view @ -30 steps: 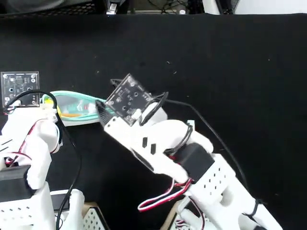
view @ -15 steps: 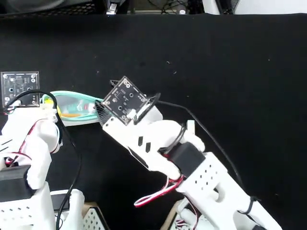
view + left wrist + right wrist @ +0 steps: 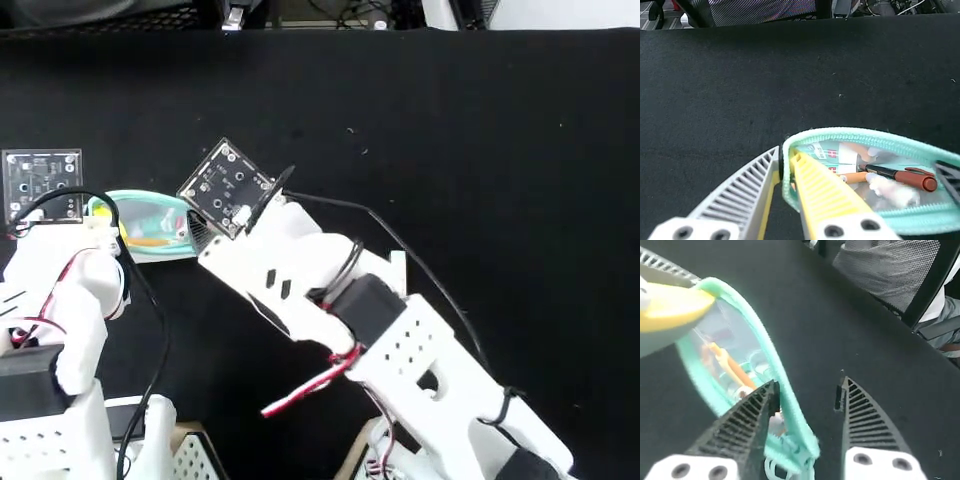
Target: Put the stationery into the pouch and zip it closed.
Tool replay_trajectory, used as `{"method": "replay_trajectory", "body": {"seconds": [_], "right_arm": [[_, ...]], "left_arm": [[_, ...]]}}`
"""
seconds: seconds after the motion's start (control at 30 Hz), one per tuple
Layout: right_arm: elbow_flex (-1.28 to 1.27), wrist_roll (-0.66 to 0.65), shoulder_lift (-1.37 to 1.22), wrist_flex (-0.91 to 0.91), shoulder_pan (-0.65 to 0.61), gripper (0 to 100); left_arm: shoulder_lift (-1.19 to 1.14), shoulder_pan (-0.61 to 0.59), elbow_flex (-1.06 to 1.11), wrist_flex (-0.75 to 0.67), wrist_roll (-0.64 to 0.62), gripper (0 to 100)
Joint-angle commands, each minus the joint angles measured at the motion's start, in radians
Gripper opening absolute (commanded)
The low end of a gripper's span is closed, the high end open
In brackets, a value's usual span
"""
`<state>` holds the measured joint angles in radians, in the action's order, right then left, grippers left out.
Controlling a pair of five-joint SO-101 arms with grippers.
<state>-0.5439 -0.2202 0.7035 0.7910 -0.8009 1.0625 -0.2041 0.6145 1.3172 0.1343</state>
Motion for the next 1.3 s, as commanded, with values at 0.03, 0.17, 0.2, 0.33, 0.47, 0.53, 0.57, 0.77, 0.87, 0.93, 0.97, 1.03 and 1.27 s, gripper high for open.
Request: {"method": "replay_trajectory", "body": {"seconds": [0.03, 0.17, 0.2, 0.33, 0.47, 0.53, 0.57, 0.77, 0.87, 0.93, 0.97, 1.03, 1.27], "right_arm": [[0.056, -0.002, 0.073, 0.041, -0.012, 20.1], [0.062, -0.002, 0.111, 0.06, 0.1, 20.1], [0.062, -0.002, 0.127, 0.061, 0.158, 20.1], [0.058, 0.0, 0.2, 0.106, 0.427, 19.8], [0.054, 0.087, 0.177, 0.218, 0.672, 19.8], [0.042, 0.114, 0.094, 0.253, 0.756, 20.1], [0.039, 0.114, 0.039, 0.265, 0.778, 20.1], [0.101, 0.118, -0.43, 0.362, 0.769, 20.1], [0.206, 0.118, -0.664, 0.446, 0.764, 19.9], [0.282, 0.118, -0.794, 0.493, 0.764, 19.9], [0.317, 0.115, -0.854, 0.509, 0.767, 20.0], [0.369, 0.11, -0.954, 0.522, 0.769, 19.9], [0.44, 0.107, -1.11, 0.502, 0.77, 19.8]], "left_arm": [[-0.029, 0.016, 0.108, 0.006, 0.008, 3], [-0.029, 0.016, 0.11, 0.006, 0.008, 3], [-0.029, 0.016, 0.11, 0.006, 0.008, 3], [-0.029, 0.018, 0.11, 0.006, 0.008, 3], [-0.029, 0.018, 0.11, 0.006, 0.008, 3], [-0.029, 0.018, 0.11, 0.006, 0.008, 3], [-0.029, 0.018, 0.11, 0.006, 0.008, 3], [-0.029, 0.018, 0.11, 0.006, 0.008, 3], [-0.029, 0.018, 0.11, 0.006, 0.008, 3], [-0.029, 0.018, 0.11, 0.006, 0.008, 3], [-0.029, 0.018, 0.11, 0.006, 0.008, 3], [-0.029, 0.018, 0.11, 0.006, 0.008, 3], [-0.029, 0.018, 0.11, 0.006, 0.008, 3]]}}
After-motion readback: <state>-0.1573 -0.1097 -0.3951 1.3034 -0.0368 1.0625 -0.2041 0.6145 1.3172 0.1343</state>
